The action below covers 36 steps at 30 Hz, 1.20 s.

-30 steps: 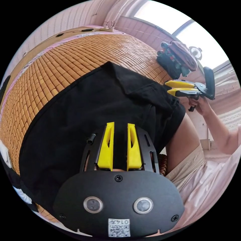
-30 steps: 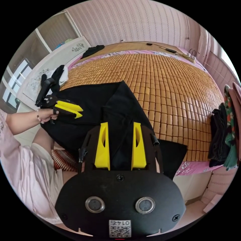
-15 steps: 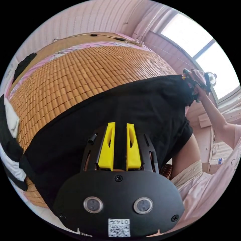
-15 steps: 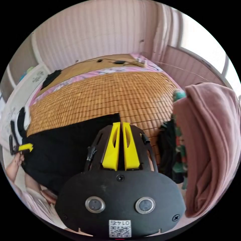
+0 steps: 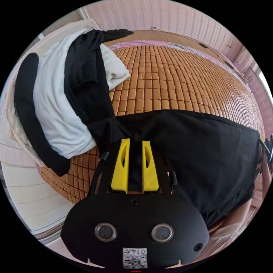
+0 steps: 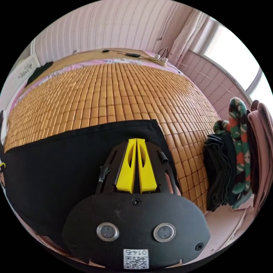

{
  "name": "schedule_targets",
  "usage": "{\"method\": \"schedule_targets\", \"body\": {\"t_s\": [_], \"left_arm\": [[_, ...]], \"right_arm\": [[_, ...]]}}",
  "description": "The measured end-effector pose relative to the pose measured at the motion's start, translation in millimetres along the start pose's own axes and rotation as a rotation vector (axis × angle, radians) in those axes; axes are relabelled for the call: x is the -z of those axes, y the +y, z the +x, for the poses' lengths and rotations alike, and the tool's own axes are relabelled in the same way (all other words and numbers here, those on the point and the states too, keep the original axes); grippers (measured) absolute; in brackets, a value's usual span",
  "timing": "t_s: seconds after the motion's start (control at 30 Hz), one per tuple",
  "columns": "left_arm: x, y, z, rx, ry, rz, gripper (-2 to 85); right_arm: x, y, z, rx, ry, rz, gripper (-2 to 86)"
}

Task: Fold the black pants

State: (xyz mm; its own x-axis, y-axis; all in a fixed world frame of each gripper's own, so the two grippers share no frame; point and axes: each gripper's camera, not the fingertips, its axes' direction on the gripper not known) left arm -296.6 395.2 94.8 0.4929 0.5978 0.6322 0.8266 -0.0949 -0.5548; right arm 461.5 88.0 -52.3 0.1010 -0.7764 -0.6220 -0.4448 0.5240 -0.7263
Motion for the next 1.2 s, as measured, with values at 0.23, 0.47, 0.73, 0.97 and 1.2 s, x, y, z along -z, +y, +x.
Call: {"method": "schedule_targets", "body": {"t_s": [0.23,0.47,0.73,0.97,1.2], "left_arm": [[-13,-23,27,-0.053,-0.023,0.088,3.4],[-41,-81,53,-0.101,-0.094,0.111,2.4],[-41,-82,65,-0.135,-0.041,0.117,5.9],[41,16,138,-0.604,0.156,0.27,6.5],[40,119,253,-0.88,0.557,0.068,9.0]], "right_arm": [[-18,-36,11,0.048,-0.028,-0.001,-0.8],[-38,-72,13,0.054,-0.005,-0.026,-0.5],[17,-31,50,0.005,-0.109,0.093,1.0],[84,134,104,0.068,-0.129,-0.06,11.2],[71,199,148,-0.114,-0.254,-0.096,11.7]]}}
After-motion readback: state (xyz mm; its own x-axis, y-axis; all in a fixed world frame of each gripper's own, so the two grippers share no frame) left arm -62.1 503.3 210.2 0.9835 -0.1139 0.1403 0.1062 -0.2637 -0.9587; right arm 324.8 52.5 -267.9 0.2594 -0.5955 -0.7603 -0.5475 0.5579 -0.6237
